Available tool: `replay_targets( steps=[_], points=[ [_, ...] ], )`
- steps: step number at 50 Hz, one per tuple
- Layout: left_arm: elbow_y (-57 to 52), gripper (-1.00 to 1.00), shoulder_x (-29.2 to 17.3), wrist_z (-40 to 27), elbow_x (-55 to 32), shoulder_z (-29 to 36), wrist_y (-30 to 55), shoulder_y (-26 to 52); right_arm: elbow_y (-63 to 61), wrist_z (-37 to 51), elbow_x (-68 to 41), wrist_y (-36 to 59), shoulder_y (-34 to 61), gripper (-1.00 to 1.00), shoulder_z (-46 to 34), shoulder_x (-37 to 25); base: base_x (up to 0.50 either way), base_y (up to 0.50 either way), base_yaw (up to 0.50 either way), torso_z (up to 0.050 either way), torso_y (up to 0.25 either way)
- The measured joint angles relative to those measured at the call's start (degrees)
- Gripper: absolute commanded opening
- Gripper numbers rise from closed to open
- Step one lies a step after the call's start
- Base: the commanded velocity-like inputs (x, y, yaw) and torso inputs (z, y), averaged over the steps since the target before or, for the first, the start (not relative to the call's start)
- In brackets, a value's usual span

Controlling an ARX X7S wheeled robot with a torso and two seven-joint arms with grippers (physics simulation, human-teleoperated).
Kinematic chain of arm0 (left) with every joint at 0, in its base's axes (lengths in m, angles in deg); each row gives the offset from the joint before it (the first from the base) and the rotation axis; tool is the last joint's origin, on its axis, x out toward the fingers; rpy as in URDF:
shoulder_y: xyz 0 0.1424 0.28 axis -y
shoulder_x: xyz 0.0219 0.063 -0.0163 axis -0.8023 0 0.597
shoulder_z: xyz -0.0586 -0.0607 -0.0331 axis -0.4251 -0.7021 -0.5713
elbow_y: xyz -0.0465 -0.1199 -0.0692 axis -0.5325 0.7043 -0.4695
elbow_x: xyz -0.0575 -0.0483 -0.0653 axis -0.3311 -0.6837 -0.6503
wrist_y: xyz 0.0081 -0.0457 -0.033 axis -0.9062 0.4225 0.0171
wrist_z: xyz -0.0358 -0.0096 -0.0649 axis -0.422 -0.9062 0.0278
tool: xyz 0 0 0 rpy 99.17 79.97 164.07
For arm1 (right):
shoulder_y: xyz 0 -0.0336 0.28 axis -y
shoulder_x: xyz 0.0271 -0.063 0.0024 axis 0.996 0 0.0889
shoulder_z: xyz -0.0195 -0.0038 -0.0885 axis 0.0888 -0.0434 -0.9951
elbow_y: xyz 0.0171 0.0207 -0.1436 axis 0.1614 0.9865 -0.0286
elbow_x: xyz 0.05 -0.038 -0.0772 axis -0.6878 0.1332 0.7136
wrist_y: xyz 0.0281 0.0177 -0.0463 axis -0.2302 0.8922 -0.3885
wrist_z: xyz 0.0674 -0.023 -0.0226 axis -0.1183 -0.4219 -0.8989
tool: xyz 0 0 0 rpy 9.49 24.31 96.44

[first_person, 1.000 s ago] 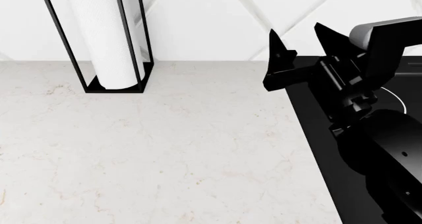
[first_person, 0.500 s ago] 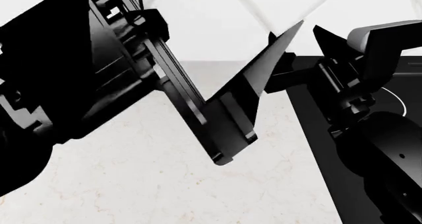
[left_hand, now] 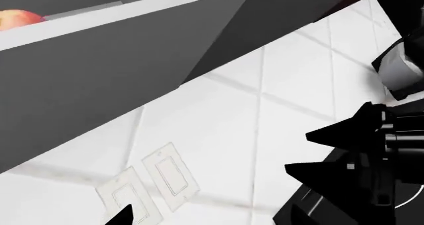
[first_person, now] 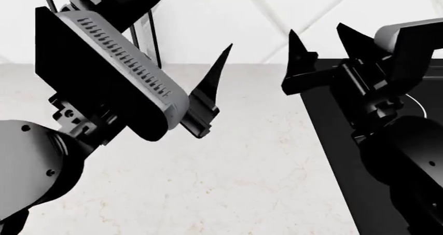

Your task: Pick the brussel sprout, peach from the counter and place them in the cabinet. Then close the cabinet.

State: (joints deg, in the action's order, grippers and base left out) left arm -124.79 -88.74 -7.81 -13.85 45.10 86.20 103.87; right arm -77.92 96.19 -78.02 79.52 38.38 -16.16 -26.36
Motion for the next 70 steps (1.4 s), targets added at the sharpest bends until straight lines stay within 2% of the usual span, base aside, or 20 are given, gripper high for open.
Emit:
replay_targets(
  steps=[12, 24, 41, 54, 70],
  points=[
    [-1.8, 1.0, -4.2, -2.4, 0.1, -3.1, -7.1, -9.4, -1.3, 2.2, -1.1, 1.2, 2.1, 1.0, 2.0, -1.1, 0.0, 0.0, 0.0, 0.0, 0.0],
    [-3.2, 1.0, -7.6, -4.9, -1.3, -6.6, -12.2, -15.7, -1.2, 6.5, -2.8, 4.1, 9.1, 1.0, 4.8, -1.7, 0.0, 0.0, 0.0, 0.0, 0.0],
    [-4.5, 1.0, -9.6, -7.3, -3.1, -9.1, -14.5, -18.1, 3.3, 14.2, -9.1, 6.5, 18.2, 1.0, 12.9, 1.3, 0.0, 0.0, 0.0, 0.0, 0.0],
    [-4.9, 1.0, -10.3, -7.9, -3.4, -9.9, -15.5, -19.0, 2.0, 16.5, -15.8, 6.0, 20.4, 1.0, 19.3, 2.8, 0.0, 0.0, 0.0, 0.0, 0.0],
    [-5.2, 1.0, -10.5, -8.1, -3.0, -10.0, -15.8, -19.4, -1.3, 18.9, -21.9, 6.3, 23.7, 1.0, 22.7, 2.4, 0.0, 0.0, 0.0, 0.0, 0.0]
  ],
)
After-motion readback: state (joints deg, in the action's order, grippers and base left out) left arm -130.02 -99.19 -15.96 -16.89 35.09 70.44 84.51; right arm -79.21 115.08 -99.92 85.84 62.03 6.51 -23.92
